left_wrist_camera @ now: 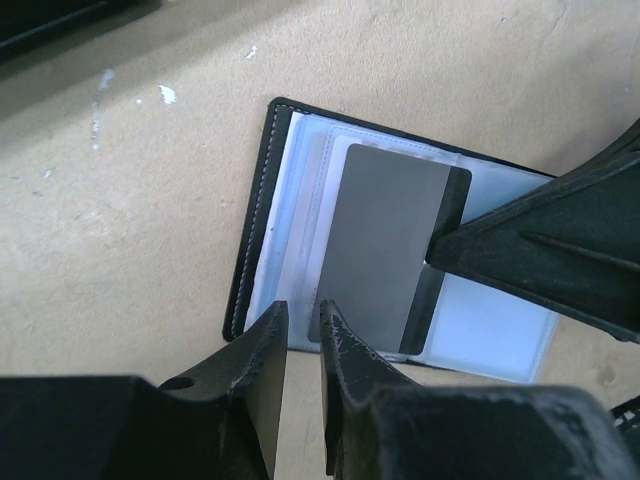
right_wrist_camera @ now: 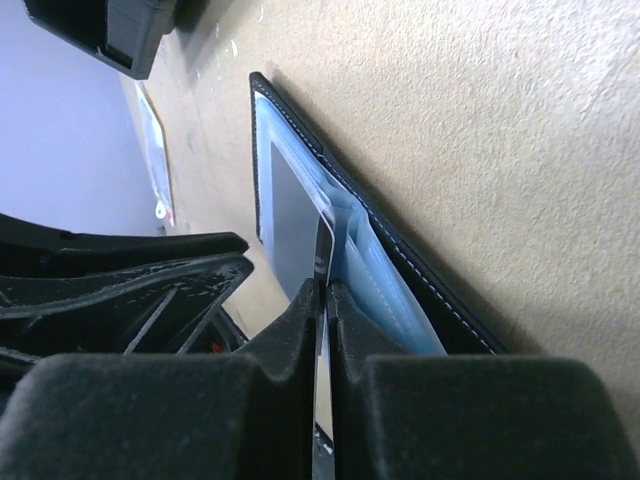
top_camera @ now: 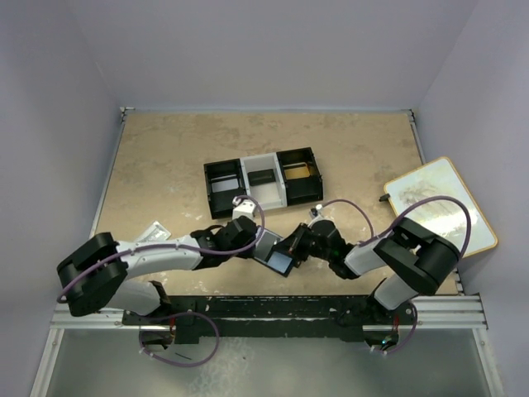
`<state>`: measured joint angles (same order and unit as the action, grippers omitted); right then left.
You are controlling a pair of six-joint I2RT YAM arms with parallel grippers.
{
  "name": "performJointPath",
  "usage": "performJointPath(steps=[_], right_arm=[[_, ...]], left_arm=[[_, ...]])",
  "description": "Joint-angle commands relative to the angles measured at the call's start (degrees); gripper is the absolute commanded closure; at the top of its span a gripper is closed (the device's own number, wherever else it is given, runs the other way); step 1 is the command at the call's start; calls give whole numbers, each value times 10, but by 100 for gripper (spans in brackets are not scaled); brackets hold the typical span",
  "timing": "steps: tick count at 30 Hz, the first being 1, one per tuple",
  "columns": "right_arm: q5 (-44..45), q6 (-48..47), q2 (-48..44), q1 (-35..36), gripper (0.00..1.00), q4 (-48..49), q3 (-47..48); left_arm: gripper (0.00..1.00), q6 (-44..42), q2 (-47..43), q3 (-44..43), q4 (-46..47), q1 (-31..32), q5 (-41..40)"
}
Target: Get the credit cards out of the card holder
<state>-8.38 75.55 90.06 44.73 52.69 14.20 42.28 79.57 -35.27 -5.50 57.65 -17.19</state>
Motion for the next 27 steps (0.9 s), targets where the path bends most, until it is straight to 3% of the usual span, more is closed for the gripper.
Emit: performJointPath(steps=[1, 8, 19, 27], right_arm=[[16, -10, -43, 1, 97, -24, -2], [-13, -35, -43, 1, 97, -45, 4], [-60, -47, -16, 1, 96, -17, -10], [-52, -46, -24, 0, 94, -36, -10]], left_arm=[[82, 15, -81, 7, -15, -1, -35], [75, 9, -106, -13, -11, -1, -15], [69, 12, 20, -28, 83, 1, 106], [72, 26, 34, -23, 44, 5, 49]])
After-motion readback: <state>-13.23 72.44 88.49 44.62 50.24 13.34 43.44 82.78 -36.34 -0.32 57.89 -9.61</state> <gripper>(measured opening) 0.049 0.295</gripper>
